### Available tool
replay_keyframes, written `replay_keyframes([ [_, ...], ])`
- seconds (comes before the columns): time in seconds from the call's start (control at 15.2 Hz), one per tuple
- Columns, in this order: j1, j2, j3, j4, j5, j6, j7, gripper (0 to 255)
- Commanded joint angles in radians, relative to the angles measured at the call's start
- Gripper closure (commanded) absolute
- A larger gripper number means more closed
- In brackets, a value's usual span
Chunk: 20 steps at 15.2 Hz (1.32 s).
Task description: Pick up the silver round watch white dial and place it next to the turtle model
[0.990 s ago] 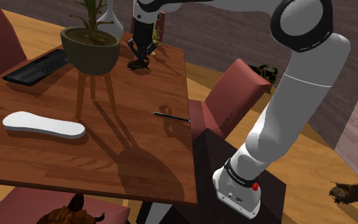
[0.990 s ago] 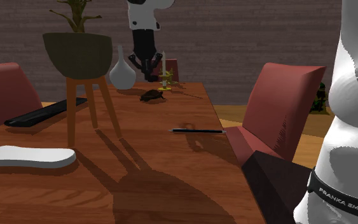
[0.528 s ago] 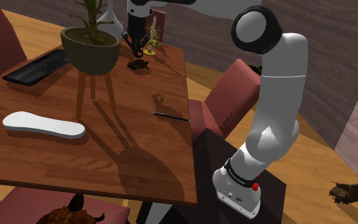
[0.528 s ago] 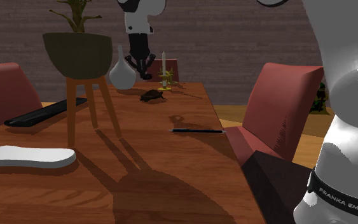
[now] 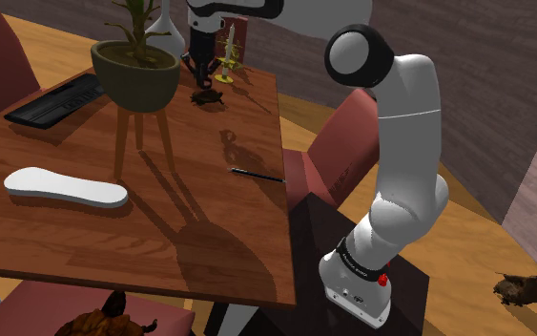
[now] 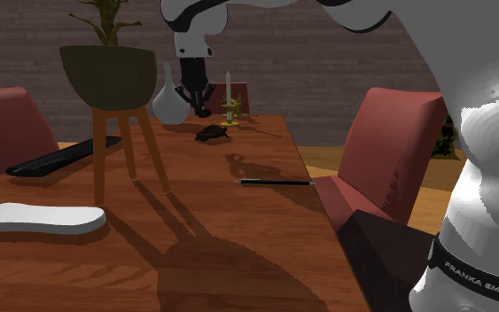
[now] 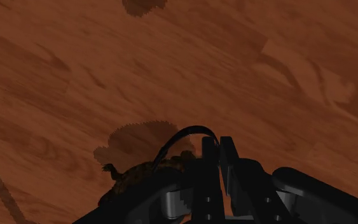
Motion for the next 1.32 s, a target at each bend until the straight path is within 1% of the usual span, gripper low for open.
replay_keyframes([
  [0.0, -0.001, 0.001, 0.000, -0.025, -0.001, 0.027, 0.004, 255],
  [0.92, -0.012, 0.032, -0.007, -0.175, -0.014, 0.205, 0.022, 255],
  [1.25, -0.012, 0.032, -0.007, -0.175, -0.014, 0.205, 0.022, 255],
])
